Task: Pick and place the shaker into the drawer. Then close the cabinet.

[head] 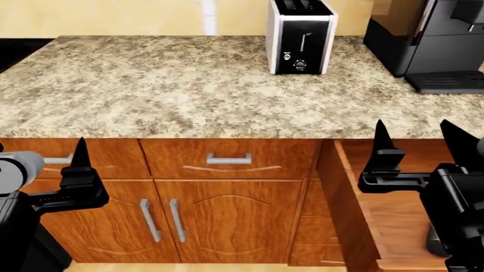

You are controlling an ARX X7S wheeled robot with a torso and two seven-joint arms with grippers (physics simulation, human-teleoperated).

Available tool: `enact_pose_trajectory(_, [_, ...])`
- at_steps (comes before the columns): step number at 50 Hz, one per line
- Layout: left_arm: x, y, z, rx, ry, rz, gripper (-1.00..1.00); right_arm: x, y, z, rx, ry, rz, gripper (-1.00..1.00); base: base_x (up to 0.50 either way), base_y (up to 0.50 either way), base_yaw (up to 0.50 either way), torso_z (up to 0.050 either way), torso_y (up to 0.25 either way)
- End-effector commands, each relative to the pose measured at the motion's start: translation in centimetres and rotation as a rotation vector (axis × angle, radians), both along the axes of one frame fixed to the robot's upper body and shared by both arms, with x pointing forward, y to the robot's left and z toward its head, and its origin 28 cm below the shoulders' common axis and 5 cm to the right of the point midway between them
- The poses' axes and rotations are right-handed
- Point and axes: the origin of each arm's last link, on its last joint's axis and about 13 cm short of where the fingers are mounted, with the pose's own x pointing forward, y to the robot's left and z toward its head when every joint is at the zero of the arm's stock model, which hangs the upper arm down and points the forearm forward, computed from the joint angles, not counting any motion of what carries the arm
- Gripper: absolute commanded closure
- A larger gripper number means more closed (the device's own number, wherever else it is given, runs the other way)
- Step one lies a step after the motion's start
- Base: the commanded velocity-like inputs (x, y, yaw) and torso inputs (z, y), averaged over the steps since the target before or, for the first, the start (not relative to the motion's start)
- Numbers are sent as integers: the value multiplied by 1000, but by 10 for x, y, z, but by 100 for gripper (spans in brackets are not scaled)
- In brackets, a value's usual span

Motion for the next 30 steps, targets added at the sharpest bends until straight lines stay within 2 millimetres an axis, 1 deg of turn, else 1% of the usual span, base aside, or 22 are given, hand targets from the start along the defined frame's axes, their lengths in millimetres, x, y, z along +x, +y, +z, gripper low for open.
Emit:
enact_pose_trajectory(1, [-1,0,0,-2,-2,1,-100,-1,0,-1,-1,0,2,-100,-1,367,0,0,0])
enact_pose_trajectory(30, [-7,2,-3,-18,-12,10,-100,-4,2,-2,7,3,4,-100,-1,366,0,0,0])
